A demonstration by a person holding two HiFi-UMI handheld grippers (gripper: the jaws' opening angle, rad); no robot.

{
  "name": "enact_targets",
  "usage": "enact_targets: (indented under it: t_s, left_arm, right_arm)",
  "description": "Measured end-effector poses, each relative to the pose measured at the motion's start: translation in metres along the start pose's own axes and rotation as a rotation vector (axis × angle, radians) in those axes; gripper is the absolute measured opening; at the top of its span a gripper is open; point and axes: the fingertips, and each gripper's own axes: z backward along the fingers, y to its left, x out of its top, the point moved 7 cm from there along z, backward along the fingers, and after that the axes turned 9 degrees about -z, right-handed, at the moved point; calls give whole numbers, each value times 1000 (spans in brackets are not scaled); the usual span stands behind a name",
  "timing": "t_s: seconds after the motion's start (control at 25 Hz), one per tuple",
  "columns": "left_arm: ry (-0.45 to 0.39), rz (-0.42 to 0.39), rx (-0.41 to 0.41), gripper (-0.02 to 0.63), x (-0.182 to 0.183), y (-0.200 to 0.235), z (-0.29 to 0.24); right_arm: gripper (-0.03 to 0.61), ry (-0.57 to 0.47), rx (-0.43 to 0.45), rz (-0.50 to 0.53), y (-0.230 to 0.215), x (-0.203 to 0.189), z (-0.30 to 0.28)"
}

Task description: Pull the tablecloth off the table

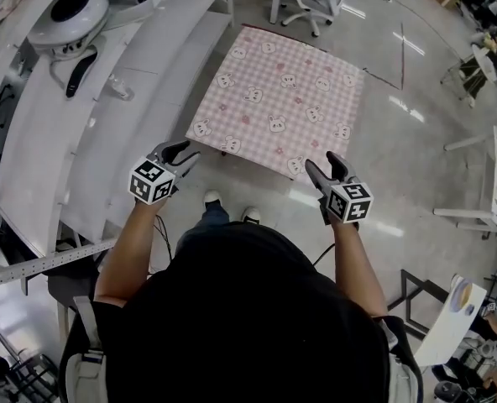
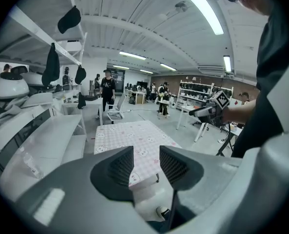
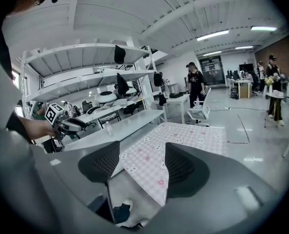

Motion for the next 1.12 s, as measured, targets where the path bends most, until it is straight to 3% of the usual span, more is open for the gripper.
enact_targets:
  t_s: [0.56, 1.12]
  left_arm:
    - [88, -31, -119, 170, -21, 48, -73]
    - [299, -200, -280, 201, -74, 69, -154]
  right_arm:
    - [324, 152, -116, 26, -12, -37, -53]
    - [324, 433, -243, 101, -43, -113, -107]
